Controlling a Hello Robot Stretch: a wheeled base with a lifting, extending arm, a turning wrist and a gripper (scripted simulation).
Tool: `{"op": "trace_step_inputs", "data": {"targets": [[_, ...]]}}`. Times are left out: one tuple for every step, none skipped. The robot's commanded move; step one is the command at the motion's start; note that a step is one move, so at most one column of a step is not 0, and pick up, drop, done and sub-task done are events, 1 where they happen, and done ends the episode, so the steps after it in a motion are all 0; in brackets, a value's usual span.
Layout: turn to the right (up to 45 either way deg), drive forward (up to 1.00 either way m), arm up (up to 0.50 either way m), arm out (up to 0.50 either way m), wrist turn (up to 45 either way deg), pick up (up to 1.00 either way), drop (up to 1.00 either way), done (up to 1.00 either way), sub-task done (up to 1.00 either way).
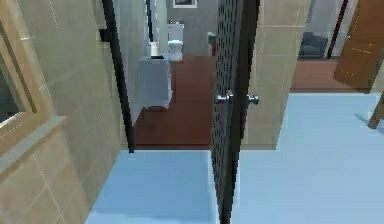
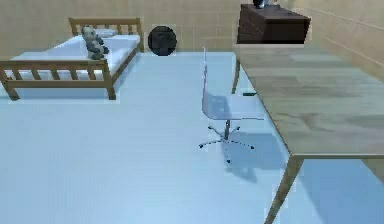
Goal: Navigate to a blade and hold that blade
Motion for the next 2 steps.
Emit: {"op": "trace_step_inputs", "data": {"targets": [[45.0,0.00,0.00,0.00,0.0,0.00,0.00,0.00,0.00],[0.0,1.00,0.00,0.00,0.0,0.00,0.00,0.00,0.00]]}}
